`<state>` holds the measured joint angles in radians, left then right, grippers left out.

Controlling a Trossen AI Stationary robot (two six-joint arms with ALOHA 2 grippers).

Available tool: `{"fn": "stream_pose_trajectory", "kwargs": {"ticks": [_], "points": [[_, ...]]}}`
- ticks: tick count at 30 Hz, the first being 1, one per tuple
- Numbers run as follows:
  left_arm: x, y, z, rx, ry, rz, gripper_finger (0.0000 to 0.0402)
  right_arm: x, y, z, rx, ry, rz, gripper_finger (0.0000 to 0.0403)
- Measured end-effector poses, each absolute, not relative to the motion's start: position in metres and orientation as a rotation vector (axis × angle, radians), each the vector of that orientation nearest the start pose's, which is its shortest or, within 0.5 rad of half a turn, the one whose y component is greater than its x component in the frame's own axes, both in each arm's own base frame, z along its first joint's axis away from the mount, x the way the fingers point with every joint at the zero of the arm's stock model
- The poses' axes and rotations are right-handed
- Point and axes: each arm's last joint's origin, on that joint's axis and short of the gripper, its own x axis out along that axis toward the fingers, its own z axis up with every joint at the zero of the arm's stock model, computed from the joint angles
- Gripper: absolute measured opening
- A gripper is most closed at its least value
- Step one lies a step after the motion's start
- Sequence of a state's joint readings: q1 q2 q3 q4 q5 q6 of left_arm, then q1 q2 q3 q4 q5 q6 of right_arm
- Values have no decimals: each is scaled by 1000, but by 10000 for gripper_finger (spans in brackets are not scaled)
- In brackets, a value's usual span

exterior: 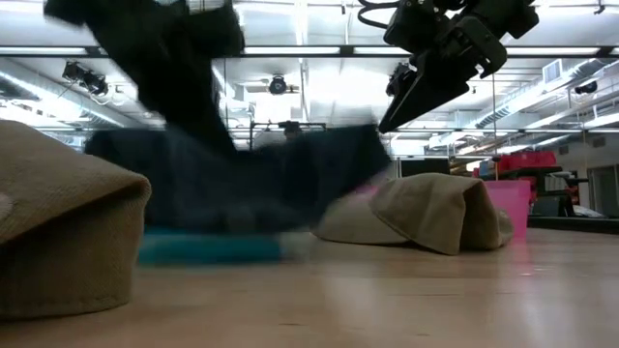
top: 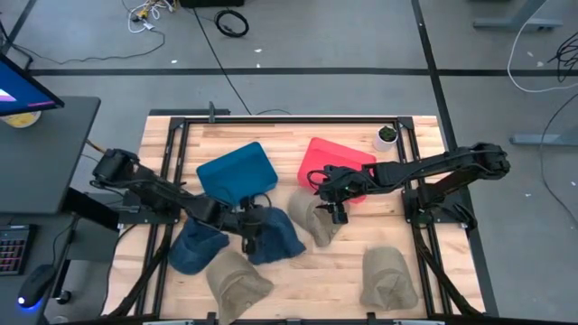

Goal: Pick & Place hat
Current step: Put the right blue cap into the blue bin

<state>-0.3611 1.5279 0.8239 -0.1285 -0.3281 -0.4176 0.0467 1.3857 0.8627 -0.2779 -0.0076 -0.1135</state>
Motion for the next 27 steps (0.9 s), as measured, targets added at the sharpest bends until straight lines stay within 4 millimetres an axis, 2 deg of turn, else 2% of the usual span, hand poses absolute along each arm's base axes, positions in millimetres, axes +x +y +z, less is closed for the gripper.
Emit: {"fn": "stream_pose_trajectory", "kwargs": {"ticks": [6, 14, 18, 23, 27], "points": [[272, -92, 244, 81, 824, 109, 8, 281, 13, 224, -123, 791, 97, 194], [259, -70, 299, 694, 930, -8, 8, 282, 13, 224, -123, 781, 96, 192], [254, -48, 304, 915, 1063, -92, 8, 282, 13, 224, -123, 779, 96, 192], [247, -10, 300, 1029, 1259, -161, 7, 282, 13, 225, -123, 775, 96, 192], [245, 17, 299, 1138, 1319, -296, 6, 283, 13, 225, -123, 766, 95, 192]]}}
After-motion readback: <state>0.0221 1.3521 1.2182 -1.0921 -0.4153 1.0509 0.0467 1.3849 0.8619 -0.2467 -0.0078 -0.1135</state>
